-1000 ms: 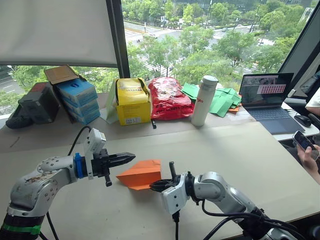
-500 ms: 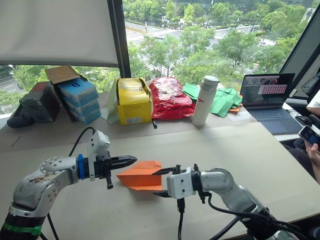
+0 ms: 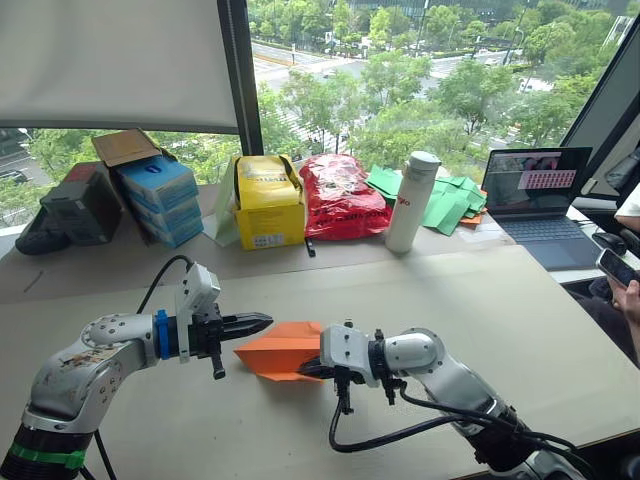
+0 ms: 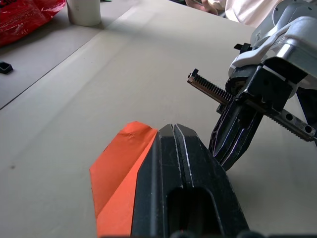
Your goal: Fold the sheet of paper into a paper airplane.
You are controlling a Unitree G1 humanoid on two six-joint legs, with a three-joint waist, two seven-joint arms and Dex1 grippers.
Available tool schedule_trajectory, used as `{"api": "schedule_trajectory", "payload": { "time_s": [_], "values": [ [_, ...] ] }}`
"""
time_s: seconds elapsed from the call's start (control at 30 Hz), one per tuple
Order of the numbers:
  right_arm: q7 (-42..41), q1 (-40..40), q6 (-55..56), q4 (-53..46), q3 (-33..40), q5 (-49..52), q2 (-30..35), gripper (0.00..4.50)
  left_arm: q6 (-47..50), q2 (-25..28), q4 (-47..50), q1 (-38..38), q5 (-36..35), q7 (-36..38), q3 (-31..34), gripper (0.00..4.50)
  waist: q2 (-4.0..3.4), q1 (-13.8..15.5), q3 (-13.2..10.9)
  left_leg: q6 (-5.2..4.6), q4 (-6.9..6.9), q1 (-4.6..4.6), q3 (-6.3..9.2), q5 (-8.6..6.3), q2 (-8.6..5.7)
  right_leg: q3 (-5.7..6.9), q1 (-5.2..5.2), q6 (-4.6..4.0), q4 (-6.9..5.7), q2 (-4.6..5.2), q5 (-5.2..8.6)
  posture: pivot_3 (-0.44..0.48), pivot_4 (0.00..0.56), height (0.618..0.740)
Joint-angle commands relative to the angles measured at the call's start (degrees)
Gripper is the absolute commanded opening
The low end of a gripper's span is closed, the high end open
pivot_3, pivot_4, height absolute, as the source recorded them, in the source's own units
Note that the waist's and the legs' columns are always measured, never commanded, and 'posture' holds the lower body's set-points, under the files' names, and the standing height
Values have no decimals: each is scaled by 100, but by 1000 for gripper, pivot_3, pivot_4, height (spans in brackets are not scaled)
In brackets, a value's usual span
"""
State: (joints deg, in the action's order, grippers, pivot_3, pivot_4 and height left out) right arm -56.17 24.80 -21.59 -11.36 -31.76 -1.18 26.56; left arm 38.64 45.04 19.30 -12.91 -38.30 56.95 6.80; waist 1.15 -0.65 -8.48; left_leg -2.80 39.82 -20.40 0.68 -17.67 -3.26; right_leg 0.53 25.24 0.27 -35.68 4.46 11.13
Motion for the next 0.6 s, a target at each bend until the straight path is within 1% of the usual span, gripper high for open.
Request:
{"api": "schedule_trajectory", "payload": {
  "time_s": [0.03, 0.13, 0.27, 0.37, 0.5, 0.6],
  "values": [
    [-107, -27, -218, -104, -110, -81, 96, 9, -228, 22, 7, -16, 146, 61, -51, 0, 0, -2, 0, 0, 0, 0, 0, 0, 0, 0, 0, 0, 0, 0, 0, 0, 150, 740],
    [-113, -13, -422, -90, -156, -131, 121, 9, -474, 56, -152, -104, 438, 170, -293, 0, 0, -2, 0, 0, 0, 4, -1, 0, 1, -2, -5, 0, 0, 0, 0, 0, 150, 740],
    [-93, 53, -520, -63, -175, -184, 129, 9, -1136, 128, -583, -321, 1207, 397, -846, 0, 0, 12, 0, -1, 0, 7, 0, -1, 0, 3, -8, 0, 1, -1, 0, 0, 150, 740],
    [-78, 79, -555, -58, -201, -193, 137, 9, -1627, 8, -1087, -655, 1717, 499, -1245, 0, 0, 29, 1, -2, 0, 7, 1, -1, 0, 5, -9, 0, -1, -1, 0, 0, 150, 740],
    [-53, 98, -600, -51, -211, -196, 132, 9, -1920, -140, -1450, -932, 1983, 661, -1508, 0, 1, 26, 1, -3, 0, 6, -1, -1, 0, 6, -7, 0, -1, -1, 0, 0, 150, 740],
    [-25, 116, -639, -54, -222, -211, 129, 9, -2368, -104, -1691, -976, 2413, 856, -1841, 0, 1, 23, 1, -3, 1, 5, -1, -2, 0, 7, -6, 0, 0, -1, 0, 0, 150, 740]
  ]
}}
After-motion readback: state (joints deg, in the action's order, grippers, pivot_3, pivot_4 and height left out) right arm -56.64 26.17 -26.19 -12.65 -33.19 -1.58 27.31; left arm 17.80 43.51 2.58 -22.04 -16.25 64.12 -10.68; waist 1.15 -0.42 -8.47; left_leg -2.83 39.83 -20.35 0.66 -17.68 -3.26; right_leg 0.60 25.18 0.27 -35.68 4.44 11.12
